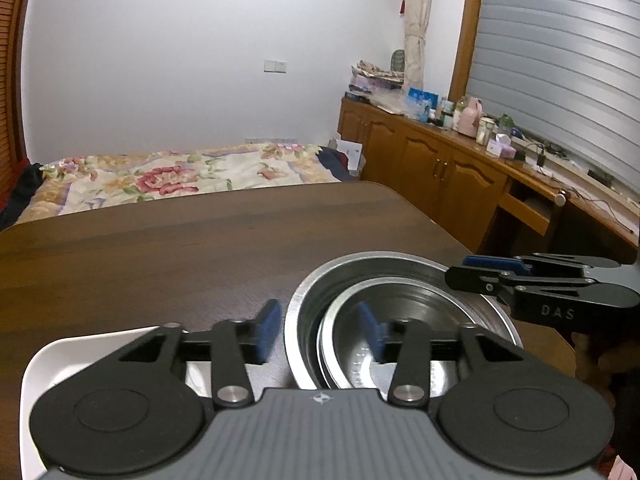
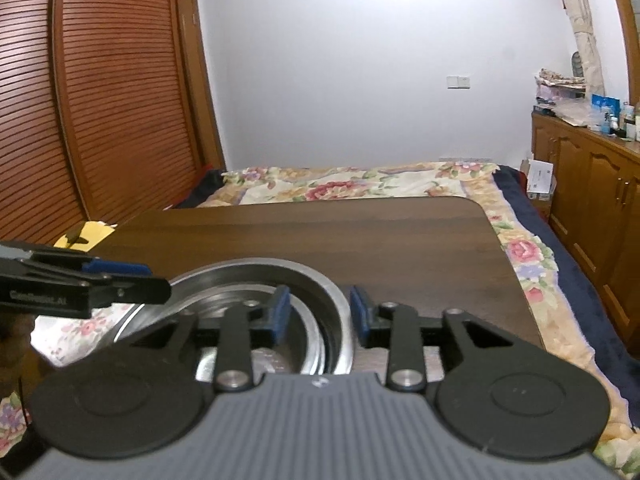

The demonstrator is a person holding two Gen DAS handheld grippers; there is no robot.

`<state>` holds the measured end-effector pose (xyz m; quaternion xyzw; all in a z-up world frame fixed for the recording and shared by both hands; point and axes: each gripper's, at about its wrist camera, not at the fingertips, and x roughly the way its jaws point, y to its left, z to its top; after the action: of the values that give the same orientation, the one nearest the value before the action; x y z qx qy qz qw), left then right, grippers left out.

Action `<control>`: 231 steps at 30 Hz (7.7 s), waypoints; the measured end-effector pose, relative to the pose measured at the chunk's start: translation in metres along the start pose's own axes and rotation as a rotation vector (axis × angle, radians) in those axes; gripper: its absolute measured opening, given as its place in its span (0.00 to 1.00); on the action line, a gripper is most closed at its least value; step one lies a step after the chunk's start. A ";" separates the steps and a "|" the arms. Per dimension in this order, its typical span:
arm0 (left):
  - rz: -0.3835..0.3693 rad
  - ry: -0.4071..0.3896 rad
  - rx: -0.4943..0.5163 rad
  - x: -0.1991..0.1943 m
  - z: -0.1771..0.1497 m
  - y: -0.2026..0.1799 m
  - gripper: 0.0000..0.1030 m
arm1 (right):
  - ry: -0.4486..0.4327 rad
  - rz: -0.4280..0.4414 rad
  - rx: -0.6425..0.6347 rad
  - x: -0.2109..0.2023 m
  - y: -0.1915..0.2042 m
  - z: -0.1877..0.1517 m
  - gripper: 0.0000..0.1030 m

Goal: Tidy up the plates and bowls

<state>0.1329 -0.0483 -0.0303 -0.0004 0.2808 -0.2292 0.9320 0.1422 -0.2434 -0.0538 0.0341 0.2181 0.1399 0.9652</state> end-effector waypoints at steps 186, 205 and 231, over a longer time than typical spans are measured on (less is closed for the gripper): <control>0.344 -0.004 -0.215 -0.080 -0.036 0.109 0.18 | 0.096 0.244 -0.124 0.066 0.149 0.004 0.63; 0.400 -0.065 -0.141 -0.098 -0.023 0.096 0.74 | -0.001 0.206 -0.081 0.029 0.131 0.016 0.93; 0.384 -0.155 -0.017 -0.116 -0.006 0.006 1.00 | -0.085 -0.044 -0.015 -0.042 0.107 0.010 1.00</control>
<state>0.0471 0.0075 0.0246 0.0278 0.2052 -0.0442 0.9773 0.0825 -0.1528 -0.0135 0.0281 0.1764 0.1187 0.9767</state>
